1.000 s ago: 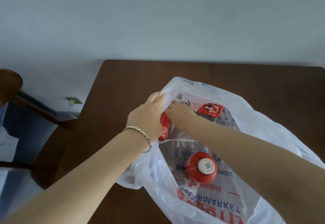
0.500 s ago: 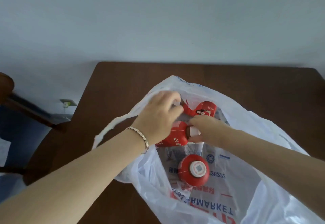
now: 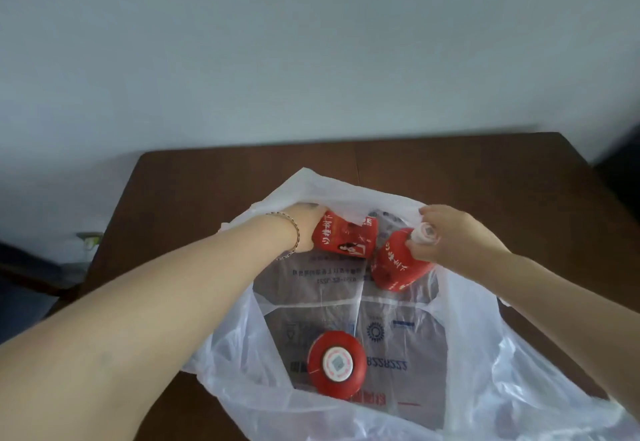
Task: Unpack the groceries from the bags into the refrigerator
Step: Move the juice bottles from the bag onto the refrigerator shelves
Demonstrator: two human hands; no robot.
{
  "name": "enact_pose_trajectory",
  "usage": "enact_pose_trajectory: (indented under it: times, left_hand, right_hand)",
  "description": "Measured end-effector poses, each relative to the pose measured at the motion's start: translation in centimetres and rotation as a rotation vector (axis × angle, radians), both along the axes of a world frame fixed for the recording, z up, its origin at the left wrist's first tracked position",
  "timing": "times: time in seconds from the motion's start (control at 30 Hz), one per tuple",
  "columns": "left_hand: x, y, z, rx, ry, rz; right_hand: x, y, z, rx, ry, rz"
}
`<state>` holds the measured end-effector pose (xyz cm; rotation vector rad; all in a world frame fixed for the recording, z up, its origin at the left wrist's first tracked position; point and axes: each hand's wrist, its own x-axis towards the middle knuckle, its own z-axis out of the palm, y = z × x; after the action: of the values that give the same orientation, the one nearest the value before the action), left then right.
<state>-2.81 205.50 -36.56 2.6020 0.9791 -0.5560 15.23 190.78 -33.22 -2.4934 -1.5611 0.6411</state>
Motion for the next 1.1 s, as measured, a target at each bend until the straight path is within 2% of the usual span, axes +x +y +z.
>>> enact_pose_trajectory:
  times: [0.07,0.17,0.27,0.37,0.43,0.53,0.63,0.77,0.83,0.93,1.0,1.1]
  left_hand:
    - [-0.2,-0.3,-1.1,0.049,0.071,0.041]
    - [-0.5,-1.8,-1.6,-0.012,0.143,0.098]
    - [-0.8,-3.7,-0.4,-0.029,0.111,0.142]
    - [-1.2,-5.1,2.8,0.069,0.035,0.157]
    - [-1.9,-6.4,5.2,0.139,0.040,0.132]
    - [-4.2,-9.0,7.2,0.202,0.065,0.058]
    - [-7.3,-11.7,7.0,0.240,0.118,0.057]
    - [-9.3,-14.5,4.8,0.194,0.175,0.073]
    - [-9.6,-15.6,4.0,0.149,0.133,0.108]
    - [-9.5,-16.8,3.1,0.109,0.025,0.172]
    - [-9.6,-17.7,2.9,0.155,-0.044,0.168]
    - [-9.9,-18.0,1.6,0.330,-0.175,0.112]
  right_hand:
    - [-0.1,0.2,-0.2,0.007,0.085,-0.082]
    - [-1.1,0.2,-0.3,-0.037,0.091,-0.013]
    - [-2.0,-0.3,-1.2,-0.011,-0.044,0.131]
    - [-2.6,-0.9,-1.5,0.056,-0.232,0.184]
    - [-3.3,-1.6,-1.1,0.053,-0.273,0.219]
    - [-4.7,-3.7,-0.4,0.068,-0.161,0.229]
    - [-6.6,-6.5,0.1,0.033,0.003,0.112]
    - [-9.0,-9.0,-0.7,0.005,0.178,-0.023]
    - [-9.7,-9.6,-0.8,-0.003,0.195,-0.040]
    - [-10.4,-9.9,-1.1,0.006,0.066,0.009]
    - [-10.8,-10.0,-1.2,0.006,0.018,0.027]
    - [-11.1,-9.9,-1.2,0.008,0.014,0.009]
